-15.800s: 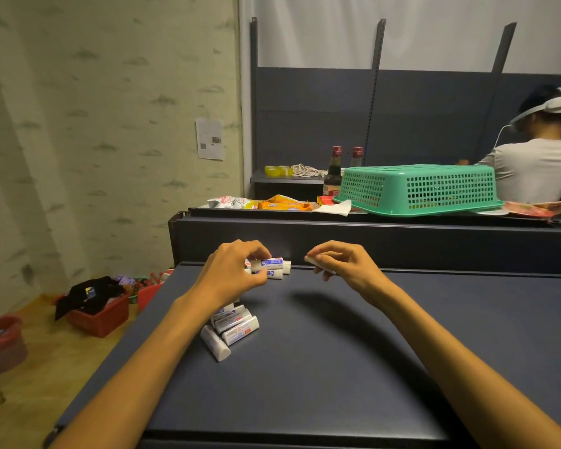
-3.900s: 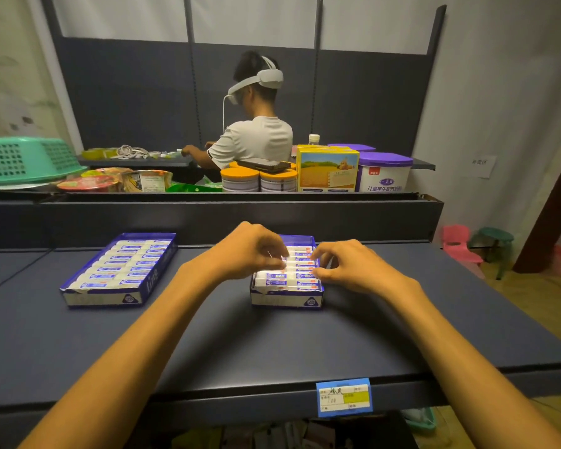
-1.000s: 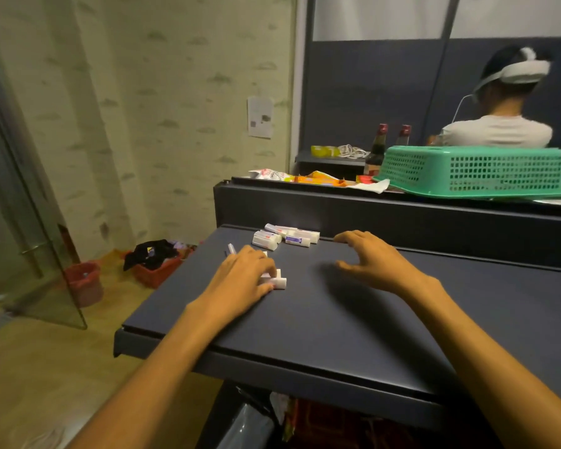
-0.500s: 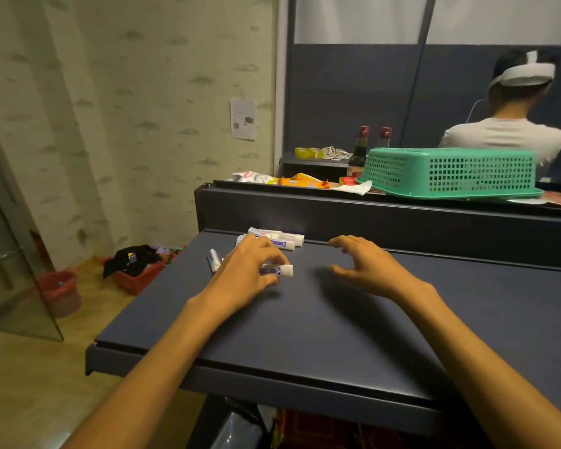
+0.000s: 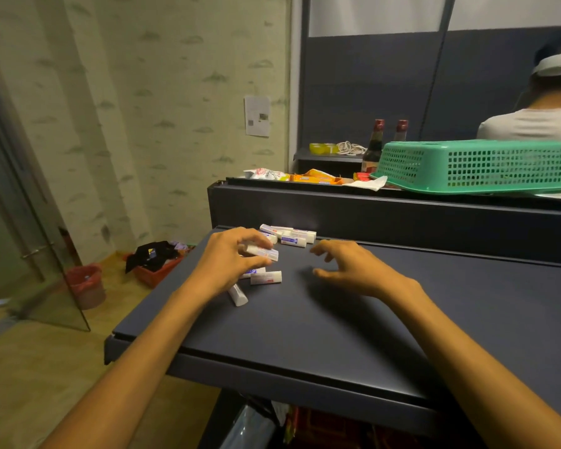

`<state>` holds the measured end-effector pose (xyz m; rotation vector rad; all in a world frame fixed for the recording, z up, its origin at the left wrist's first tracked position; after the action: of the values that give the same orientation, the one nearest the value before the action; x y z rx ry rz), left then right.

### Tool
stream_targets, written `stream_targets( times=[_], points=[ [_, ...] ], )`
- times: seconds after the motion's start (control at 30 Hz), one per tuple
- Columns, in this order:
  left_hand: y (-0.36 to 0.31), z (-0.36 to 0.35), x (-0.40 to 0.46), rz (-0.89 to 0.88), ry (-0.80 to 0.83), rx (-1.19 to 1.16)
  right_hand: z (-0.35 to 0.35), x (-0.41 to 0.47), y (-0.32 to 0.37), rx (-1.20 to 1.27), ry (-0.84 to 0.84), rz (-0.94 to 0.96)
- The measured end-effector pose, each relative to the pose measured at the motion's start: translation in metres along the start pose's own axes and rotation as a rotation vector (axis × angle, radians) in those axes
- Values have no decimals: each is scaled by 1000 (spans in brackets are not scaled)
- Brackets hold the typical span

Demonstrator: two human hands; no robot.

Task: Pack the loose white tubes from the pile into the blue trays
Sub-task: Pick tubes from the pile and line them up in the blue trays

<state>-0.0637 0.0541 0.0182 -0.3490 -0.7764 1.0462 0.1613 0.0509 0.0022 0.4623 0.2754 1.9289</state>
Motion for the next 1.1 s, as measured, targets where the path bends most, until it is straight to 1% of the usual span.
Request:
stream_targets(
  times=[0.1,0.2,0.37,0.53,0.7,0.83,0.93,1.1],
  points=[
    [12,7,1,7,26,1,-8,10,11,20,11,21],
    [19,14,1,-27,49,16,-14,18,23,39,21,17],
    [34,21,6,-89,144,41,-28,30,38,100,45,-3],
    [55,25,16,-68,127,29,-40,40,47,119,66,-26],
    [62,22,25,-113,125,70,-46,40,46,71,86,-63],
    [62,18,28,-178,97,140,-41,37,43,117,9,-76],
    [59,18,30,-189,83,190,-31,31,40,189,-65,-94],
    [44,14,30,-205,74,157,-18,21,33,398,-127,-108]
  ],
)
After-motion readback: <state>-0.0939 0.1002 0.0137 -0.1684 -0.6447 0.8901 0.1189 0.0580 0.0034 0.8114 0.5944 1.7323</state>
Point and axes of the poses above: each hand's wrist, its own x-axis towards the middle knuckle, its own z-axis out of the back of the hand, y = z × x, the point moved 4 cm from there along x, towards the middle knuckle, and after that the axes turned 8 degrees about x, right-handed, at the moved point
